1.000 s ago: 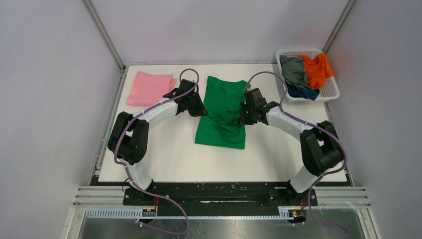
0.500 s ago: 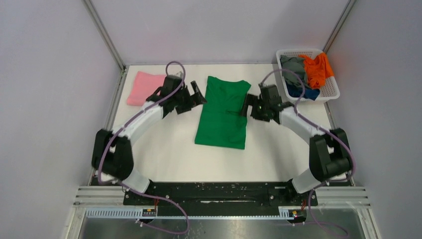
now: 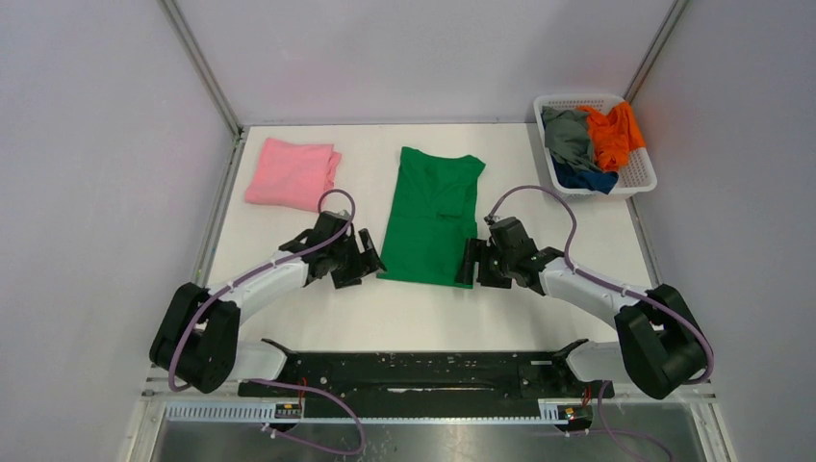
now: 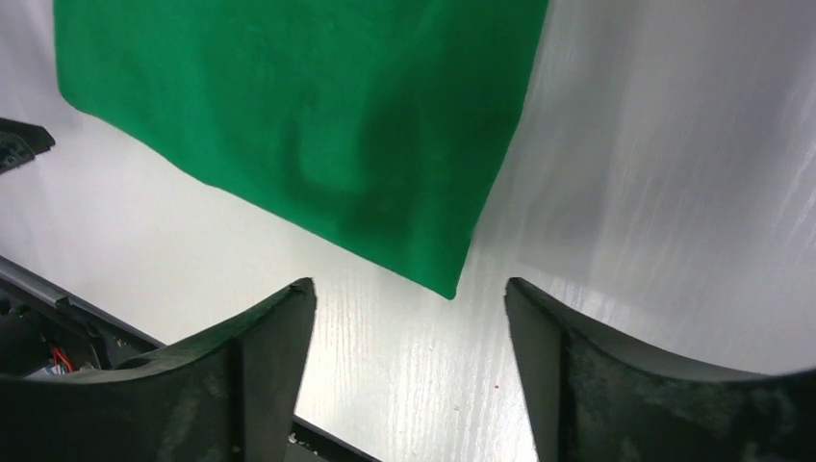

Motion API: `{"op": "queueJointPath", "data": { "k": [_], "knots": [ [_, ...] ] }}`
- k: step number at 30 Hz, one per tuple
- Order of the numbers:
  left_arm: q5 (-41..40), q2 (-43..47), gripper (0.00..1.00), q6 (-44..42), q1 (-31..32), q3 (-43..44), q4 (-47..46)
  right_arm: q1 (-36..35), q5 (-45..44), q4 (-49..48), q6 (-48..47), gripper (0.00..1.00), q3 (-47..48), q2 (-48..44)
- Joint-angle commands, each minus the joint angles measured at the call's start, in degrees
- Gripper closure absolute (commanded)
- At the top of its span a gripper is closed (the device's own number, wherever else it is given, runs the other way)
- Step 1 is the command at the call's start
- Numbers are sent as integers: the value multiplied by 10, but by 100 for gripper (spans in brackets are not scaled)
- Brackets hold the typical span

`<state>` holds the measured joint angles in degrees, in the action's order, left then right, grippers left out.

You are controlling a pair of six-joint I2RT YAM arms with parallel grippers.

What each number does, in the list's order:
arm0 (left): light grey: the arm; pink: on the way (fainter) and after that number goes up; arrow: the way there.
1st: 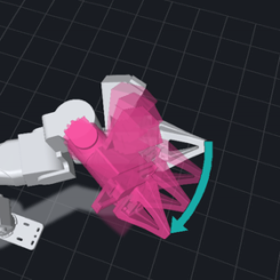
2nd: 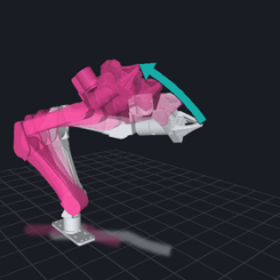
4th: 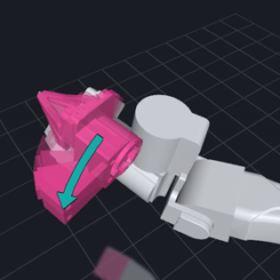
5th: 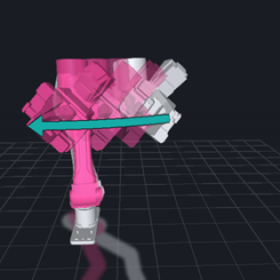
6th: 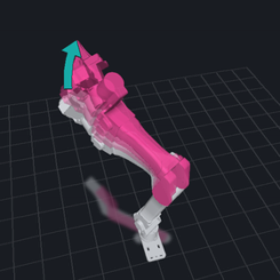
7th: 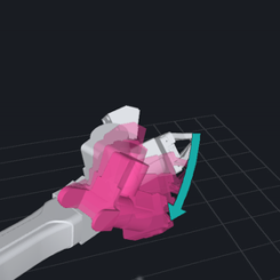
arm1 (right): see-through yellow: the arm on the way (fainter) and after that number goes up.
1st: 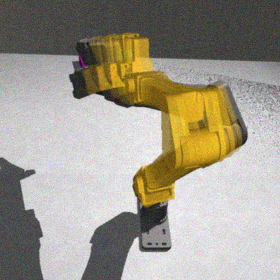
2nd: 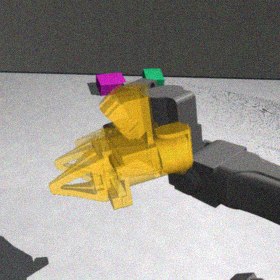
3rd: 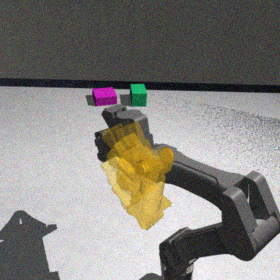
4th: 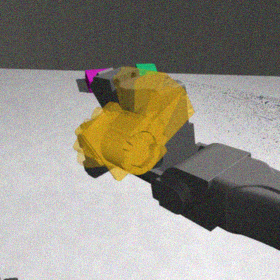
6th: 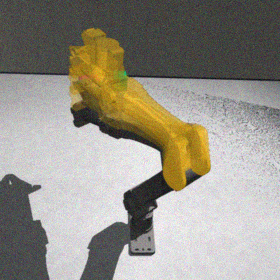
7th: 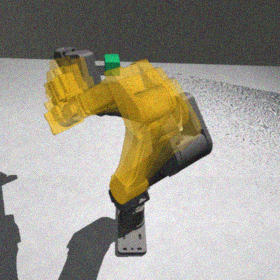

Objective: Fold and stack the t-shirts
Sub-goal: Grab one side of the 2/3 rectangular tshirt with both arms, then fold the long partially folded tshirt into a neat square

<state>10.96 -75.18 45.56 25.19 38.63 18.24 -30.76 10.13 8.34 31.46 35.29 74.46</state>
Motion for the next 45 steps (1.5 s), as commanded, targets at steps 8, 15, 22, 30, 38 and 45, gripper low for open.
{"op": "queueJointPath", "data": {
  "k": [8, 15, 22, 30, 38, 45],
  "knots": [
    [0, -93, 50, 15, 30, -7, -81, -10, -27, -53, -5, 40, -1, 71],
    [16, -148, 69, 12, 31, 10, -97, -10, -14, -74, -6, 55, 4, 115],
    [15, -112, 100, 9, 37, -17, -117, -18, 14, -55, -5, 100, 2, 104],
    [-10, 106, 100, 33, 95, -127, -12, -84, 153, 18, 43, 100, -73, -50],
    [-24, 479, 100, 59, 146, -106, 177, -125, 306, 133, 68, 100, -66, -221],
    [-48, 531, 100, 59, 147, -53, 167, -120, 370, 148, 102, 100, -21, -255]
  ]
}}
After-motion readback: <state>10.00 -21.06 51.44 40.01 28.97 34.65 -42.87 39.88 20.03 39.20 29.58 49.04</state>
